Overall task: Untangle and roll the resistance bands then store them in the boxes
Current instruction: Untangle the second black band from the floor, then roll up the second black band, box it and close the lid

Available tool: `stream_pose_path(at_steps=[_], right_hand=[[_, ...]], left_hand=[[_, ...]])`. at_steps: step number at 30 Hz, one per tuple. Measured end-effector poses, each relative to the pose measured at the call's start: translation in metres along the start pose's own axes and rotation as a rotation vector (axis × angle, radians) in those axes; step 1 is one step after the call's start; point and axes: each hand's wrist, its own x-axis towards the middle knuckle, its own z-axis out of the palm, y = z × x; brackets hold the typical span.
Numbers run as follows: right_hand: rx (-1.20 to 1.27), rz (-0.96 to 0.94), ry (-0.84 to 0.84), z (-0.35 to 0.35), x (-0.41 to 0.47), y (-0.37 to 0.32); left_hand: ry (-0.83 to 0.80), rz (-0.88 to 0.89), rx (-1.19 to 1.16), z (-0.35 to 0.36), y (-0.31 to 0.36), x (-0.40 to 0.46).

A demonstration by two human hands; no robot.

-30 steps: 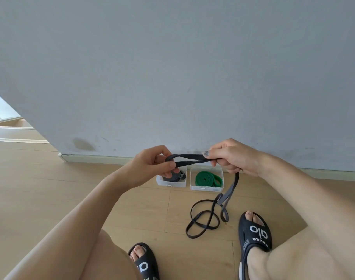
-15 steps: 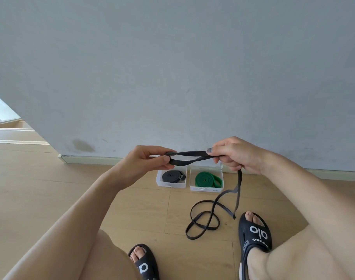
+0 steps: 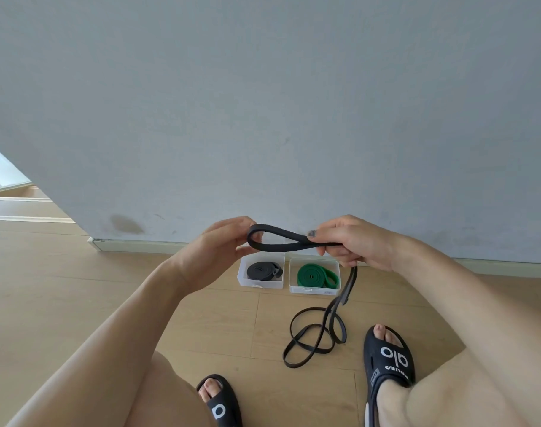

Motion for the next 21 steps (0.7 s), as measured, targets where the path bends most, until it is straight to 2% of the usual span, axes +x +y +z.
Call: stream_pose_path(at_steps=[4,8,11,13,15,17,21], right_hand=[[-0.086,-0.017,0.013,0.008,0.007,0.004],[-0.162,0.074,-0.086,0.028,0.011,0.002],[-0.405,0.073,0.02,0.034,0.017,0.0],[-0.302,0.033,0.188,0.03,0.023,-0.002],[-0.015,-0.002,0.265,0.027,0.022,-0.007],[0.124,-0.042,0.26,0.028,0.019,-0.014],[0.124,-0.06,0.215,0.038,0.016,-0.019]], left_hand=[[0.118,0.083,0.171,0.003,-0.001,0.001],[0.229,0.21,0.287,0.017,0.008,0.003],[0.235,0.248,0.425,0.024,0.008,0.005],[0.258,0.251,0.532,0.027,0.005,0.007],[0.284,0.243,0.595,0.027,0.002,0.01],[0.286,0.256,0.653,0.028,-0.001,0.013],[0.322,0.372,0.802,0.028,-0.007,0.021]])
